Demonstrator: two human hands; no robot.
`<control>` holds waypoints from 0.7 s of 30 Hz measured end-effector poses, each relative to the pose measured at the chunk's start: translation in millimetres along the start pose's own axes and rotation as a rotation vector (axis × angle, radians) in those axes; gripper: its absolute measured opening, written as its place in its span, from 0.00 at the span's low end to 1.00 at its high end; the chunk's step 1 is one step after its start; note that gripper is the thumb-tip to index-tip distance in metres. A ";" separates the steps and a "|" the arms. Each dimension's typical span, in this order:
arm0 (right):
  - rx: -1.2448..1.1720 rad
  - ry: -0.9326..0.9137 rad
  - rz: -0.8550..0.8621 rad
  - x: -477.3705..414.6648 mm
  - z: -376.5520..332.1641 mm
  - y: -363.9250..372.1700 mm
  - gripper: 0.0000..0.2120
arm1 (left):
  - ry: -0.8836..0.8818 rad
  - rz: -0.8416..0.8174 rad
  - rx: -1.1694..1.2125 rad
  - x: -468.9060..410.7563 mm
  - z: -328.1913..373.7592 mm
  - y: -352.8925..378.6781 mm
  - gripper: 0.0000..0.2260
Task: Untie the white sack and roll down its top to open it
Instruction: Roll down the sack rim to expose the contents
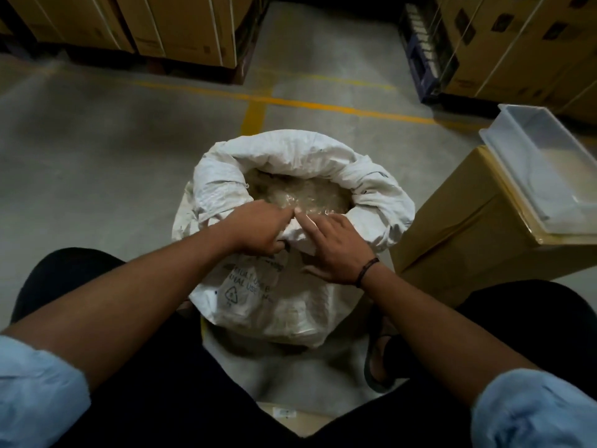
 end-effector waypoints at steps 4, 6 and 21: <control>-0.067 -0.024 0.089 3.7 1.0 7.7 0.45 | 0.159 0.097 -0.043 12.8 3.7 12.6 0.23; -0.055 0.044 0.016 2.9 11.1 14.2 0.52 | 0.197 0.192 -0.091 20.4 7.7 5.2 0.17; 0.250 0.019 0.618 -3.6 18.8 -97.5 0.09 | -0.354 -0.124 0.663 20.9 -49.0 10.4 0.43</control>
Point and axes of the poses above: each hand's wrist, its own x-axis away from the middle knuckle, its own y-axis out of the palm, z = x × y, the point moved 7 cm from there along -x, towards the middle knuckle, and after that the axes turned 9 degrees about -y, right-handed, at the moved point
